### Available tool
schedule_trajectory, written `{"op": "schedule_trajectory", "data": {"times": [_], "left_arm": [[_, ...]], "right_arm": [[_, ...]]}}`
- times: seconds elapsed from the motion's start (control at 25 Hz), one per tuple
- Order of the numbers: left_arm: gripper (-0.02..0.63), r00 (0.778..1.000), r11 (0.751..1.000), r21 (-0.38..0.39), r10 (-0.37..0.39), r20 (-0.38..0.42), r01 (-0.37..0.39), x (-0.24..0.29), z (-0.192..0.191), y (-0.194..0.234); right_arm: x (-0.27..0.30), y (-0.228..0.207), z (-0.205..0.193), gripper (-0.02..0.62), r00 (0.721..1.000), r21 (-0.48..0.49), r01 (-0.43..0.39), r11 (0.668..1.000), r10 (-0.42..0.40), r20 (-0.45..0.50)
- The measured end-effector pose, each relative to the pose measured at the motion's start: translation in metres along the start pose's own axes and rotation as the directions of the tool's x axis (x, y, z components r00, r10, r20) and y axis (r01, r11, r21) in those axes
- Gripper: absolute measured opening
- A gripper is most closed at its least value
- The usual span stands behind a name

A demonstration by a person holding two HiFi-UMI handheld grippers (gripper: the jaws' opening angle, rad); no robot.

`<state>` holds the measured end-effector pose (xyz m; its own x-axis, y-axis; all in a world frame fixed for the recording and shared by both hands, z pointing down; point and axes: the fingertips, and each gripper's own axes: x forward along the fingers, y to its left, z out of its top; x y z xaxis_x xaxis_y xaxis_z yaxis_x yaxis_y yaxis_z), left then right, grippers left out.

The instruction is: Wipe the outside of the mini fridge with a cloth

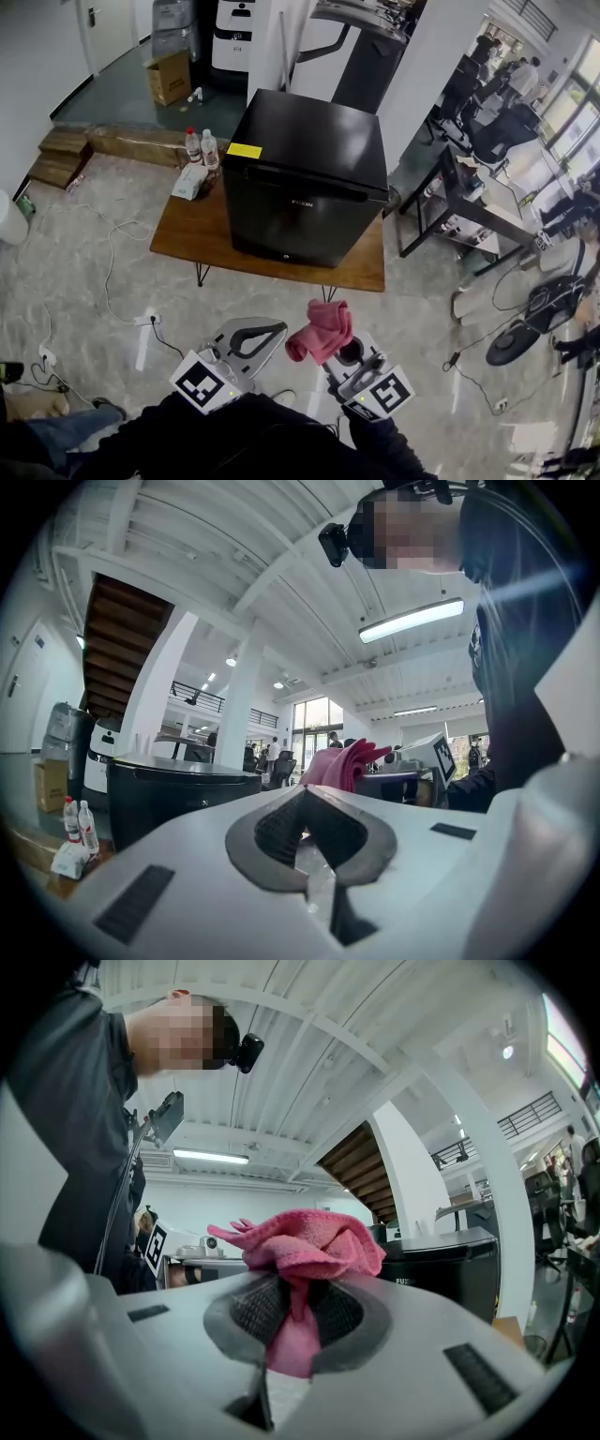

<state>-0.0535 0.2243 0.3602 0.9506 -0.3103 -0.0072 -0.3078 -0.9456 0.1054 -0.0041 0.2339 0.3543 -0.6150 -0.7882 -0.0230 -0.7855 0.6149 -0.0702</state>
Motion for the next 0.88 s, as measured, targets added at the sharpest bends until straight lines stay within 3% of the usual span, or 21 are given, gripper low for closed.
{"op": "schedule_trajectory", "data": {"times": [0.88], "left_arm": [[0.006,0.999,1.0,0.001,-0.009,0.049,0.009,-0.049,0.029,0.105]], "right_arm": [[0.118,0.022,0.004,0.067,0.999,-0.048,0.015,0.999,-0.017,-0.034]]}}
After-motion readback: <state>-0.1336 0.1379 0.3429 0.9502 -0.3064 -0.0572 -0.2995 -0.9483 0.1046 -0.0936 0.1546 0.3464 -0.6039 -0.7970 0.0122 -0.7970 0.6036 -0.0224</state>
